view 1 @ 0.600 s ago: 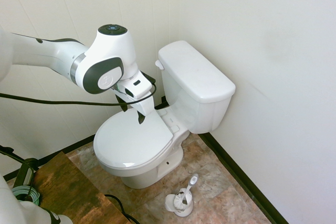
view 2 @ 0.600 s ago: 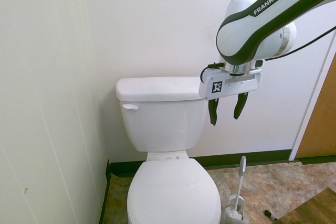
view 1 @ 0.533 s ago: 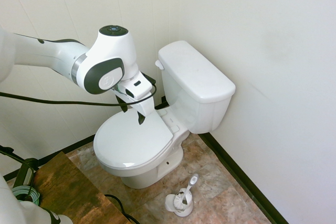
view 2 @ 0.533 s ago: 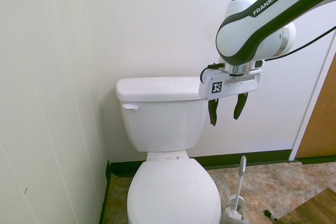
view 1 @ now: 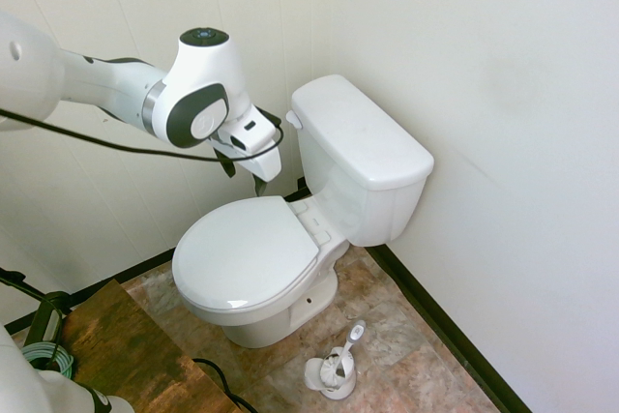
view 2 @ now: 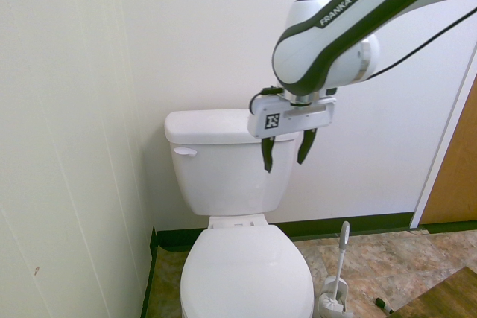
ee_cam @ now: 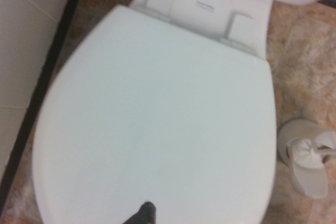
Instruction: Flush the toilet
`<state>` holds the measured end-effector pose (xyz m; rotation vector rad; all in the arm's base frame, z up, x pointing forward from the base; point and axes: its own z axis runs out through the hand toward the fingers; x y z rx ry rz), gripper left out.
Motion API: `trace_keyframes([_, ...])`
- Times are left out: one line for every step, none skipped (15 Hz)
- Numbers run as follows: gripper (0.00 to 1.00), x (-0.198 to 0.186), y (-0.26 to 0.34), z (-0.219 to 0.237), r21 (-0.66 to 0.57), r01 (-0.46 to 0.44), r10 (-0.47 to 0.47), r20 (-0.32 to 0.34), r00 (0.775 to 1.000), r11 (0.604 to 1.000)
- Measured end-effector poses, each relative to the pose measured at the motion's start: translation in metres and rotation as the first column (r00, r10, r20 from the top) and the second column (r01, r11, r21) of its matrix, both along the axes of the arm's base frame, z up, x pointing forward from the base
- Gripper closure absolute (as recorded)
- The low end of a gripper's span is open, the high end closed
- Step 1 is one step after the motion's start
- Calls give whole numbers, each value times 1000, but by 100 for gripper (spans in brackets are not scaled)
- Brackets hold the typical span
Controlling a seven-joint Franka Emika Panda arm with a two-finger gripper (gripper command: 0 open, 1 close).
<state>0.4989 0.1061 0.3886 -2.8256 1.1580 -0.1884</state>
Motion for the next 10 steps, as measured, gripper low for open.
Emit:
trace_keyframes([0, 16, 17, 6, -1, -5, 5, 7, 1000, 1000])
trace_keyframes([0, 34, 31, 9, -2, -8, 8, 2, 1000, 1000])
trace_keyframes([0, 50, 40, 11, -2, -7, 7, -10, 1000, 1000])
trace_keyframes([0, 67, 47, 12, -2, -4, 4, -22, 1000, 1000])
trace_keyframes([0, 83, 52, 12, 2, -1, 1, -30, 1000, 1000])
trace_keyframes([0, 100, 56, 12, 8, 0, 0, -26, 1000, 1000])
trace_keyframes([0, 115, 61, 11, 15, 0, 0, -16, 1000, 1000])
trace_keyframes([0, 128, 66, 10, 22, -2, 2, -5, 1000, 1000])
trace_keyframes([0, 140, 71, 9, 27, -5, 5, 5, 1000, 1000])
trace_keyframes([0, 150, 77, 9, 31, -10, 9, 16, 1000, 999])
